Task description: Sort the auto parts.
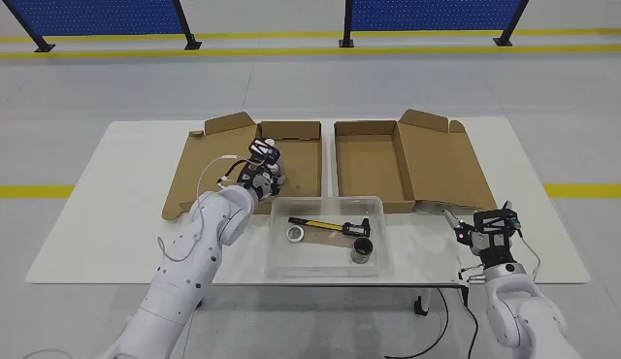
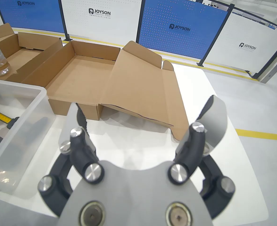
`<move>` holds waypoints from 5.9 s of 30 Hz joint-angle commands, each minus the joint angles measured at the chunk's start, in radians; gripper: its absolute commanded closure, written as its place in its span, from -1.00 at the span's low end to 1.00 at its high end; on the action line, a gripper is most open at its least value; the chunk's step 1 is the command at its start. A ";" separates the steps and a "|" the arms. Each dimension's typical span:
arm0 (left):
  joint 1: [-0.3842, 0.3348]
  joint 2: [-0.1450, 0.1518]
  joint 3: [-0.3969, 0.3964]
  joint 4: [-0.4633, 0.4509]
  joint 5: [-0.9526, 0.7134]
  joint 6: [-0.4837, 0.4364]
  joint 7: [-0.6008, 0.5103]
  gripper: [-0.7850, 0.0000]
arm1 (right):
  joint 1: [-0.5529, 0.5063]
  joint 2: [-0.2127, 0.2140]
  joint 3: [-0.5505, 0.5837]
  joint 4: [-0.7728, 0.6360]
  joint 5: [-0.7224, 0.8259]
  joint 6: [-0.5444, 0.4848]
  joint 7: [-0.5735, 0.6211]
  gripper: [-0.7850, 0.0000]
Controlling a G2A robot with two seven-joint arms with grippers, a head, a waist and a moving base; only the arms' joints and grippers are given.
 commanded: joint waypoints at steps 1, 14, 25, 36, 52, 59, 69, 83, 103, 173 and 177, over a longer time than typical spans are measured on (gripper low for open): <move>-0.001 -0.001 0.003 0.010 0.006 0.002 0.002 1.00 | 0.000 0.000 0.000 0.000 0.000 0.000 0.000 -1.00; -0.007 -0.008 0.018 0.067 0.011 0.006 0.002 0.95 | 0.000 0.000 0.000 0.000 0.000 0.000 0.000 -1.00; -0.010 -0.012 0.022 0.090 0.019 0.014 0.004 0.21 | 0.000 0.000 0.000 0.000 0.000 0.000 0.000 -1.00; -0.012 -0.014 0.019 0.099 0.026 0.019 0.007 0.02 | 0.000 0.000 0.000 0.000 0.000 0.000 0.000 -1.00; 0.028 -0.005 -0.030 -0.052 0.022 0.008 0.005 -0.56 | 0.000 0.000 0.000 0.000 0.000 0.000 0.000 -1.00; 0.099 0.001 -0.061 -0.224 -0.092 -0.062 -0.037 -0.87 | 0.000 0.000 0.000 0.000 0.000 0.000 0.000 -1.00; 0.230 0.007 0.011 -0.425 -0.142 -0.164 -0.122 -1.00 | 0.000 0.000 0.000 0.000 0.000 0.000 0.000 -1.00; 0.273 0.010 0.039 -0.475 -0.131 -0.186 -0.095 -1.00 | 0.000 0.000 0.000 0.000 0.000 0.000 0.000 -1.00; 0.032 -0.072 0.327 -0.308 -0.244 -0.061 -0.199 -1.00 | 0.000 0.000 0.000 0.000 0.000 0.000 0.000 -1.00; -0.167 -0.190 0.468 0.117 -0.329 -0.073 -0.391 0.06 | 0.000 0.000 0.000 0.000 0.000 0.000 0.000 -1.00; -0.170 -0.194 0.470 0.125 -0.333 -0.073 -0.392 0.15 | 0.000 0.000 0.000 0.000 0.000 0.000 0.000 -1.00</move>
